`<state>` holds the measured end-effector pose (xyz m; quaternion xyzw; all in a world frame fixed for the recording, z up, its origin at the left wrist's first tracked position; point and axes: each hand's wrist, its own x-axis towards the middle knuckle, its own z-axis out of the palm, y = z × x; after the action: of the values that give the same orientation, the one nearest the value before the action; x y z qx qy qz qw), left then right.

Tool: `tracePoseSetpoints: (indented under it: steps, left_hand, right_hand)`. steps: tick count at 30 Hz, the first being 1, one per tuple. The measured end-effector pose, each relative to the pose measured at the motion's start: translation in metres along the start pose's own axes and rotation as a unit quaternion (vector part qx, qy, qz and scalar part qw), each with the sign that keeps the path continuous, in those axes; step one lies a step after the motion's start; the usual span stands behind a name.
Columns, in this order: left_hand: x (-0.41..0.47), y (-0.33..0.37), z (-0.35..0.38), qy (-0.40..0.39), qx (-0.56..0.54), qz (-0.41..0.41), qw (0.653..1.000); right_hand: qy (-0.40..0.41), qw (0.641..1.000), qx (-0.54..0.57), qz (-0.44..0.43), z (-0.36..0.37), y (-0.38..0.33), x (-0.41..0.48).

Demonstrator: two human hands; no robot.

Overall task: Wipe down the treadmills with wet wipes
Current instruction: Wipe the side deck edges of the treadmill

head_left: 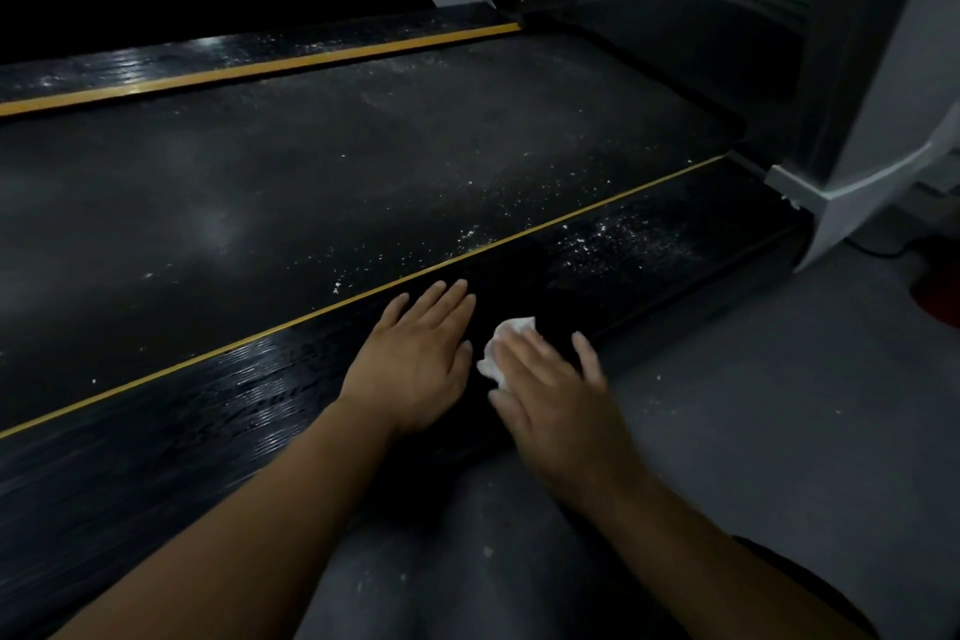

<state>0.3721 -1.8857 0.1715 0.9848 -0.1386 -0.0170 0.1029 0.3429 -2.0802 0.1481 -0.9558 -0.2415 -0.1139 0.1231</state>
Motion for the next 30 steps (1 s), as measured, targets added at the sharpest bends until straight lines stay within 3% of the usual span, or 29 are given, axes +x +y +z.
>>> tracePoseSetpoints:
  steps: [5, 10, 16, 21, 26, 30]
  left_hand:
    - [0.006, 0.005, 0.002, 0.001, -0.003, 0.001, 1.0]
    - [0.01, 0.005, 0.003, 0.001, -0.004, 0.005, 1.0]
    - [0.013, 0.005, 0.002, 0.005, -0.007, 0.01, 1.0]
    - [0.017, 0.004, 0.005, 0.027, -0.016, 0.0, 1.0]
    - [0.017, 0.01, 0.004, 0.024, -0.003, -0.017, 1.0]
    - [0.016, 0.01, 0.005, 0.03, 0.006, -0.062, 0.998]
  right_hand:
    - [0.005, 0.991, -0.013, 0.134, -0.008, 0.039, 0.04]
    - [0.012, 1.0, 0.015, 0.004, 0.004, -0.004, 0.018]
    - [-0.024, 0.991, -0.009, 0.131, -0.009, 0.045, 0.057]
    - [-0.007, 1.0, 0.029, -0.005, 0.0, 0.012, 0.033]
    - [-0.042, 0.991, -0.003, 0.127, -0.012, 0.06, 0.068]
    - [-0.025, 0.999, 0.03, 0.002, -0.001, 0.011, 0.053]
